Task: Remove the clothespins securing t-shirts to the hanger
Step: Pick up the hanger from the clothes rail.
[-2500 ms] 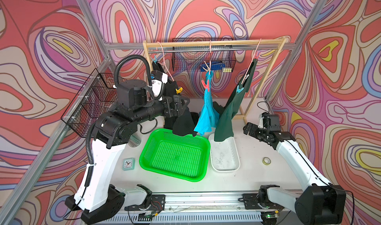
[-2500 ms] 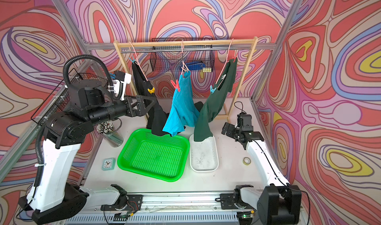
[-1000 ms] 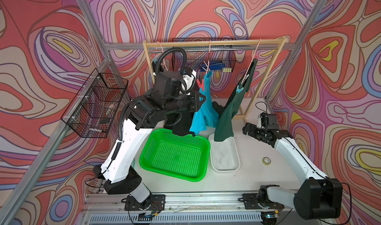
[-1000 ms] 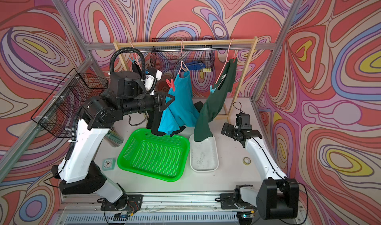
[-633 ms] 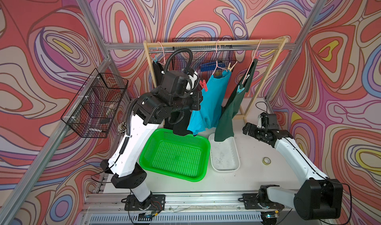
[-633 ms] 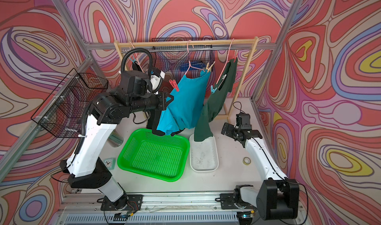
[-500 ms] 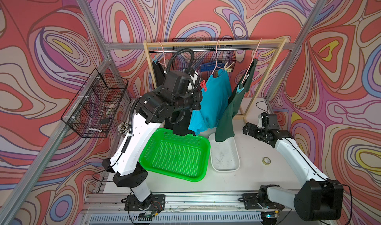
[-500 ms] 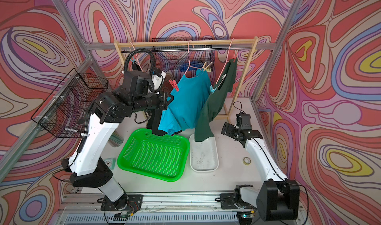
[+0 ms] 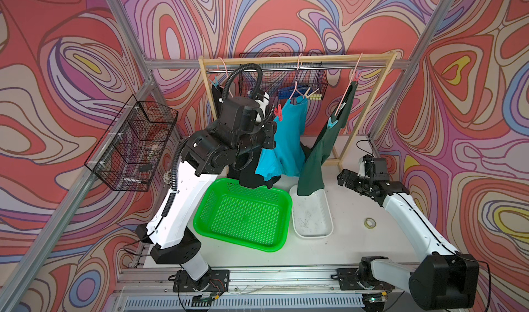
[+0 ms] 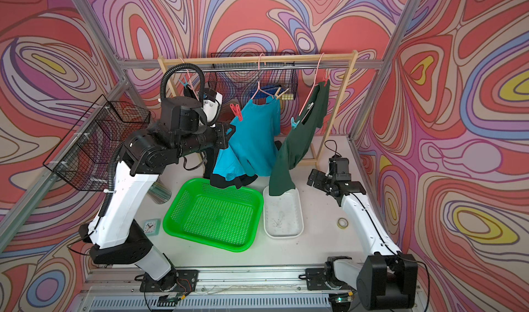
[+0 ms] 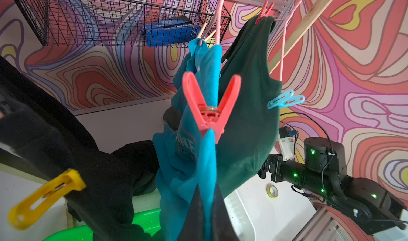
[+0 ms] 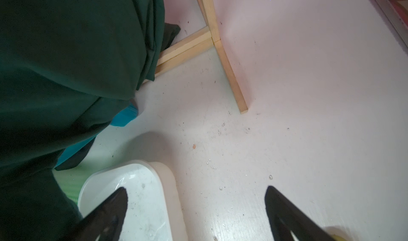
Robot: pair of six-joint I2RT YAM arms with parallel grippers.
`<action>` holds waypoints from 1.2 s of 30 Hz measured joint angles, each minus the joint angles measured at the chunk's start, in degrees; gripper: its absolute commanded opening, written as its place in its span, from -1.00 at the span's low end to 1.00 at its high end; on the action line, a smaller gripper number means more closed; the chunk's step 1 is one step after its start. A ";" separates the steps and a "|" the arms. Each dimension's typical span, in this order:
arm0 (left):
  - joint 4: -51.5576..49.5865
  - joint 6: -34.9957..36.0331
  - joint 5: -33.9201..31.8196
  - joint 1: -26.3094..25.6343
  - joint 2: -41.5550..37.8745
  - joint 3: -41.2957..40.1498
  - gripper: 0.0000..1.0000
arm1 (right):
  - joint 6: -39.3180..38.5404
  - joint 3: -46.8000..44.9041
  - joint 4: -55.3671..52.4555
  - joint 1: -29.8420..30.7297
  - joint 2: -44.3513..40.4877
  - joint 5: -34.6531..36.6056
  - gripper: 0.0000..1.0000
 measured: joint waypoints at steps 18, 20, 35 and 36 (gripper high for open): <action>13.00 1.44 0.48 0.00 -6.56 -4.48 -1.00 | -0.02 -0.94 0.00 0.00 -1.66 -0.85 0.97; 12.98 1.44 1.09 0.00 -7.41 -4.50 -1.00 | -0.04 -1.03 0.04 0.00 -1.66 -0.87 0.97; 13.07 2.95 4.50 0.00 -19.12 -15.28 -1.00 | -0.57 -1.07 -0.02 0.00 -0.59 -0.96 0.97; 13.03 3.04 4.50 0.00 -19.67 -16.13 -1.00 | -0.66 -1.07 0.00 0.00 -0.46 -0.85 0.97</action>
